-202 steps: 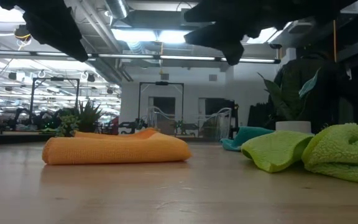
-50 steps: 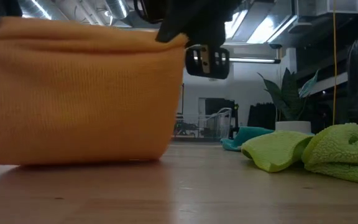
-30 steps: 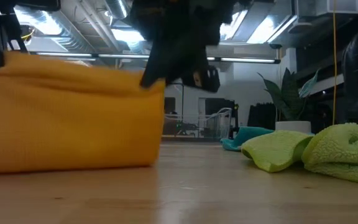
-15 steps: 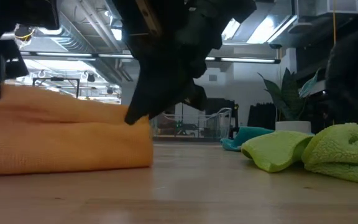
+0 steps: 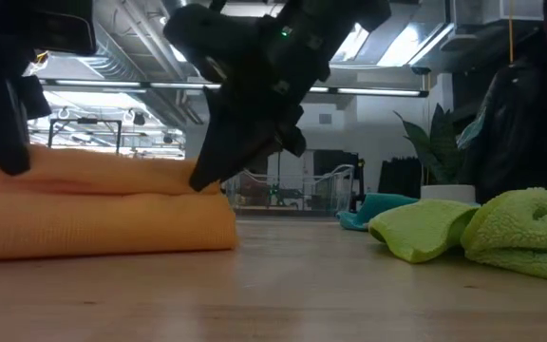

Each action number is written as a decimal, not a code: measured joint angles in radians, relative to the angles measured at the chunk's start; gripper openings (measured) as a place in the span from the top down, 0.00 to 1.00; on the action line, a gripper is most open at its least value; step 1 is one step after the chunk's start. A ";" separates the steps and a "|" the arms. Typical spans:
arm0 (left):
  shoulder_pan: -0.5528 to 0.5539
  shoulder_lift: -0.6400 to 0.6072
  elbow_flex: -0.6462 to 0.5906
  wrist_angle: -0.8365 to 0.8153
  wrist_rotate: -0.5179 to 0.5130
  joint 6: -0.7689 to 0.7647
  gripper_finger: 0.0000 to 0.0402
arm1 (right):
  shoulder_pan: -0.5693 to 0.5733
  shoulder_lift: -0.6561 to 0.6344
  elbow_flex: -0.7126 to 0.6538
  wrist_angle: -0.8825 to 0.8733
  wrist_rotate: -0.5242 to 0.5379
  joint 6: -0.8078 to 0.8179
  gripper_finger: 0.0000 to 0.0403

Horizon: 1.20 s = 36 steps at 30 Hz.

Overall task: Fold microfiber towels
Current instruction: Fold the orange towel

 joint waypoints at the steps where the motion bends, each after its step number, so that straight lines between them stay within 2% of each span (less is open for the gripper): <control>1: 0.000 0.000 0.000 -0.001 -0.001 0.000 1.00 | 0.000 0.004 0.000 0.000 0.004 -0.001 0.98; 9: 0.022 0.005 0.000 -0.053 -0.021 -0.001 1.00 | 0.000 0.028 0.001 0.004 0.078 -0.015 0.98; 19: 0.033 0.110 0.000 -0.065 -0.027 -0.003 1.00 | -0.001 0.063 0.001 0.030 0.114 -0.027 0.98; 24: 0.031 0.118 0.000 -0.051 -0.024 -0.003 0.97 | -0.002 0.063 0.001 0.030 0.110 -0.043 0.86; 31: 0.035 0.117 0.000 -0.051 -0.016 -0.021 0.83 | -0.004 0.063 0.001 0.018 0.107 -0.048 0.66; 36: 0.035 0.097 0.010 -0.071 -0.008 -0.024 0.77 | -0.004 0.063 0.000 0.018 0.127 -0.047 0.57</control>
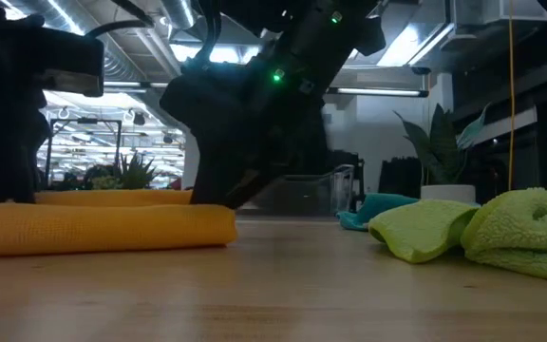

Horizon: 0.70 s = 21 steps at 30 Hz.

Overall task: Fold microfiber towels
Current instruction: Fold the orange towel

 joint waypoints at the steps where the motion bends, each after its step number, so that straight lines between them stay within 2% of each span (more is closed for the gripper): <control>1: 0.000 -0.009 0.003 -0.004 0.000 0.001 0.76 | -0.002 0.000 0.000 0.000 0.001 0.001 0.56; 6: 0.000 -0.045 0.007 -0.018 -0.003 -0.004 0.77 | -0.003 0.000 0.000 -0.004 0.002 0.000 0.53; 13: 0.000 -0.093 0.007 -0.133 0.002 -0.055 0.77 | -0.003 0.000 0.000 -0.013 0.002 0.001 0.53; 21: 0.000 -0.164 0.008 -0.131 0.000 -0.057 0.77 | -0.003 -0.015 0.000 -0.023 0.002 0.000 0.53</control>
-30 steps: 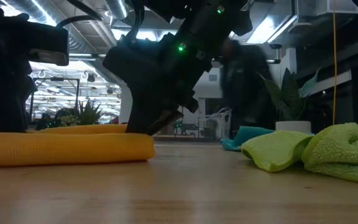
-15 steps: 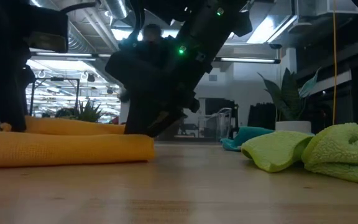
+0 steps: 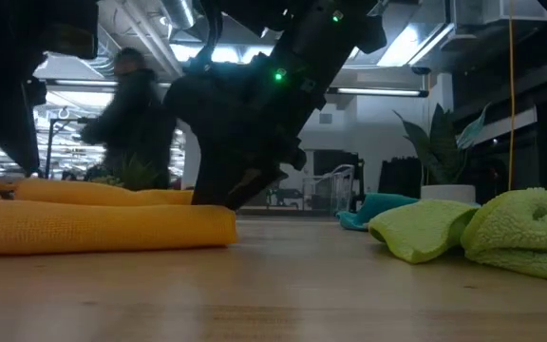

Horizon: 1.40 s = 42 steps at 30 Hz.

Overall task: Fold microfiber towels
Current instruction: Fold the orange towel

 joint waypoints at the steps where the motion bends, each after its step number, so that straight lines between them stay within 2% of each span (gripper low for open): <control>1: 0.000 -0.008 0.000 0.000 0.000 0.000 0.77 | 0.000 -0.005 0.000 0.000 0.000 -0.001 0.53; 7: 0.000 -0.020 0.000 0.011 -0.018 0.000 0.77 | -0.002 -0.019 0.024 -0.037 0.000 -0.004 0.53; 18: 0.000 -0.020 0.000 0.051 -0.027 -0.002 0.77 | -0.013 -0.024 0.182 -0.196 0.000 -0.057 0.53; 31: 0.000 -0.118 0.001 0.024 -0.010 -0.070 0.77 | -0.012 -0.025 0.229 -0.196 -0.289 -0.107 0.53; 39: -0.001 -0.200 0.001 0.036 -0.010 -0.108 0.77 | -0.012 -0.044 0.229 -0.299 -0.253 0.026 0.54; 42: -0.001 -0.206 0.001 0.041 -0.009 -0.109 0.77 | -0.010 -0.059 0.230 -0.263 -0.311 0.026 0.57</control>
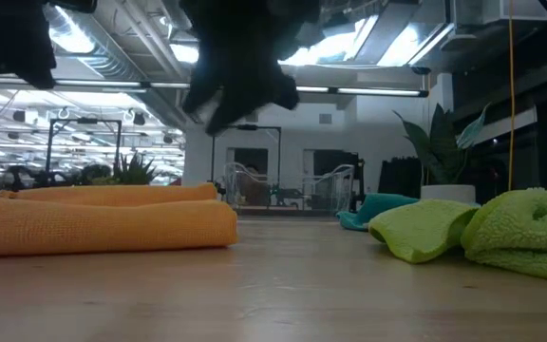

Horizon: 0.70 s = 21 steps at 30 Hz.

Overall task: Fold microfiber towels
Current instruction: Fold the orange towel

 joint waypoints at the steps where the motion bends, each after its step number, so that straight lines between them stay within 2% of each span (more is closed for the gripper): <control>1: 0.000 0.000 0.000 0.001 0.000 -0.005 0.77 | 0.005 0.001 -0.001 0.024 -0.012 -0.002 0.57; 5: 0.001 0.000 0.000 0.018 -0.001 -0.021 0.77 | 0.034 0.048 -0.031 0.156 -0.002 -0.040 0.59; 12: 0.001 -0.034 0.000 0.053 0.002 -0.022 0.77 | 0.050 0.131 -0.044 0.398 0.121 -0.113 0.60; 21: -0.002 -0.084 0.000 0.042 -0.010 -0.018 0.77 | 0.029 0.235 -0.047 0.431 0.109 -0.136 0.60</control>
